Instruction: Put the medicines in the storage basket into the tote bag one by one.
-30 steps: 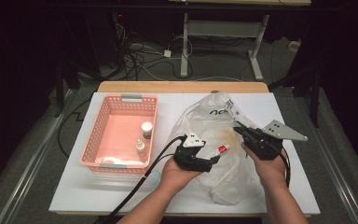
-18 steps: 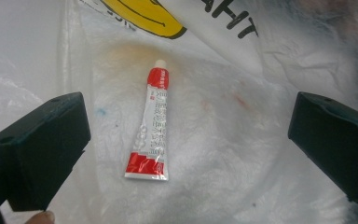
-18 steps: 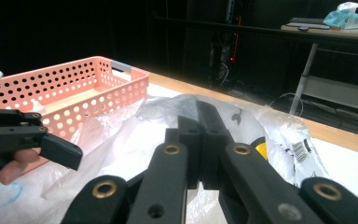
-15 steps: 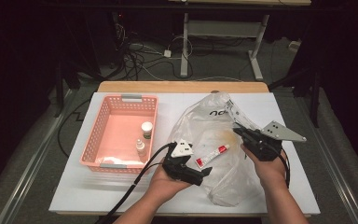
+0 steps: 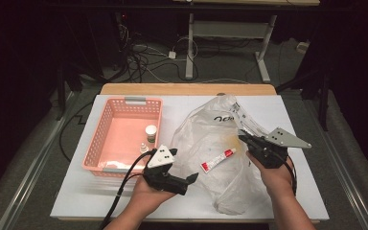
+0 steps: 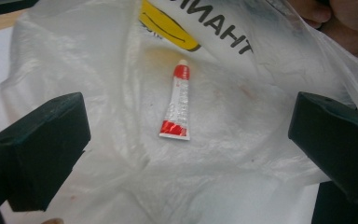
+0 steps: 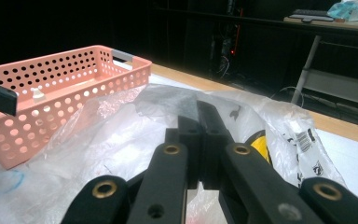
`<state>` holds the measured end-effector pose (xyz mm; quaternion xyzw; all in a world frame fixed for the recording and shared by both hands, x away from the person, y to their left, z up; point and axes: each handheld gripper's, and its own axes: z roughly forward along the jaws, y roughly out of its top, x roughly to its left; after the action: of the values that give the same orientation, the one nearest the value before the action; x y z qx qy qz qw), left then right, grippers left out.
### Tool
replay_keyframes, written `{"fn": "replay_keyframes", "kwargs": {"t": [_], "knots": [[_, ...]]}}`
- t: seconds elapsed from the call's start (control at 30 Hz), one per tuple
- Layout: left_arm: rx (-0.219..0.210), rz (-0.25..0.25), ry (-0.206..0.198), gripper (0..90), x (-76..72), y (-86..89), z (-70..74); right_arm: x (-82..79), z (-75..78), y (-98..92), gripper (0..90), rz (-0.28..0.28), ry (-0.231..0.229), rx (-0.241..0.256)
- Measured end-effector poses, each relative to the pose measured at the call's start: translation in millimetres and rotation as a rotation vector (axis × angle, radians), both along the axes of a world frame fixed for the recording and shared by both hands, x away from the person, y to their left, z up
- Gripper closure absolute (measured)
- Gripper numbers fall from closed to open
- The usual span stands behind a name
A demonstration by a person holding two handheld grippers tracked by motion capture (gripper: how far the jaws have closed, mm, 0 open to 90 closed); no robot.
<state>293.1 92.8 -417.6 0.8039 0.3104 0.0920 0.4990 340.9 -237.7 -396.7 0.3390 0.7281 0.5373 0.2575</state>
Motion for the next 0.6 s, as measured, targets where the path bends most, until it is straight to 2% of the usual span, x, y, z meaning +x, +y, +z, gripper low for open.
{"fn": "replay_keyframes", "kwargs": {"t": [0.3, 0.6], "knots": [[0.002, 0.055, 0.007, 0.0, -0.4, 30.5, -1.9, -2.6, 2.0, -3.6, 90.0, -0.002, -0.011, 0.008], [-0.012, 0.152, -0.004, 0.0, 4.9, 63.8, 6.0, -2.4, 2.6, -6.9, 90.0, -0.003, -0.015, 0.013]]}}
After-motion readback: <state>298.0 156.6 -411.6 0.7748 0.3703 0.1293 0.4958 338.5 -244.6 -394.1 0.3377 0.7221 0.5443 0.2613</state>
